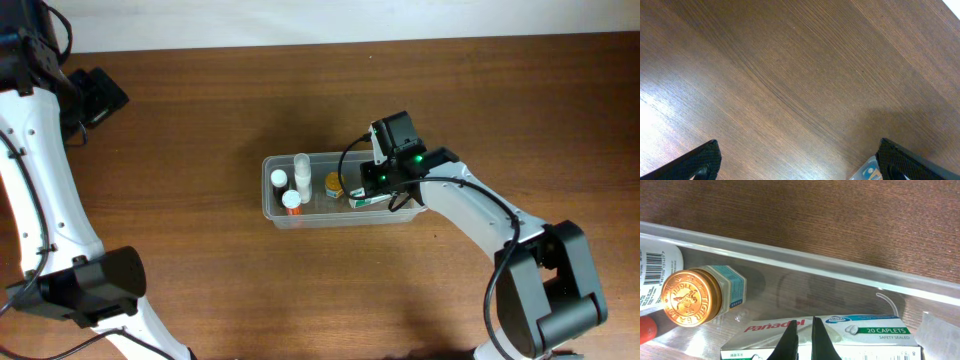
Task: Pack container
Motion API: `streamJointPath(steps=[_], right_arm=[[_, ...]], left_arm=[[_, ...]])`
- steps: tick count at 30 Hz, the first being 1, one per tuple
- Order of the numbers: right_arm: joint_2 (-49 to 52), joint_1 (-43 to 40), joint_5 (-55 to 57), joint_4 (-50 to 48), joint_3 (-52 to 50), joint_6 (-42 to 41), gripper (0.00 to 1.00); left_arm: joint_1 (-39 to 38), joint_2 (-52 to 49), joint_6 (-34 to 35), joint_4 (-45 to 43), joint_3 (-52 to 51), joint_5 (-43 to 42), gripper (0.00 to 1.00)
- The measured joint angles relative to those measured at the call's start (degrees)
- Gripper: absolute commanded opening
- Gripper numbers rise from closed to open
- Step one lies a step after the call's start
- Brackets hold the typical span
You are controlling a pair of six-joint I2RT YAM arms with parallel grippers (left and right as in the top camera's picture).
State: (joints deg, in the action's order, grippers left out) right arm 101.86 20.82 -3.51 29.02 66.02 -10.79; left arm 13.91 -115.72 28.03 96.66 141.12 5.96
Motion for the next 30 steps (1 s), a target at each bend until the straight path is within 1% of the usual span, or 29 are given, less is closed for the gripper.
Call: streamJointPath(steps=[7, 23, 30], right_arm=[[0.3, 0.0, 0.0, 0.3, 0.0, 0.0, 0.04], [0.3, 0.0, 0.0, 4.6, 0.0, 0.0, 0.04], [-2.6, 0.0, 0.0, 6.8, 0.0, 0.1, 0.04]], left_arm=[[0.0, 0.0, 0.0, 0.0, 0.0, 0.0, 1.00], [0.0, 0.0, 0.0, 0.0, 0.0, 0.0, 1.00], [0.0, 0.0, 0.0, 0.0, 0.0, 0.0, 1.00]])
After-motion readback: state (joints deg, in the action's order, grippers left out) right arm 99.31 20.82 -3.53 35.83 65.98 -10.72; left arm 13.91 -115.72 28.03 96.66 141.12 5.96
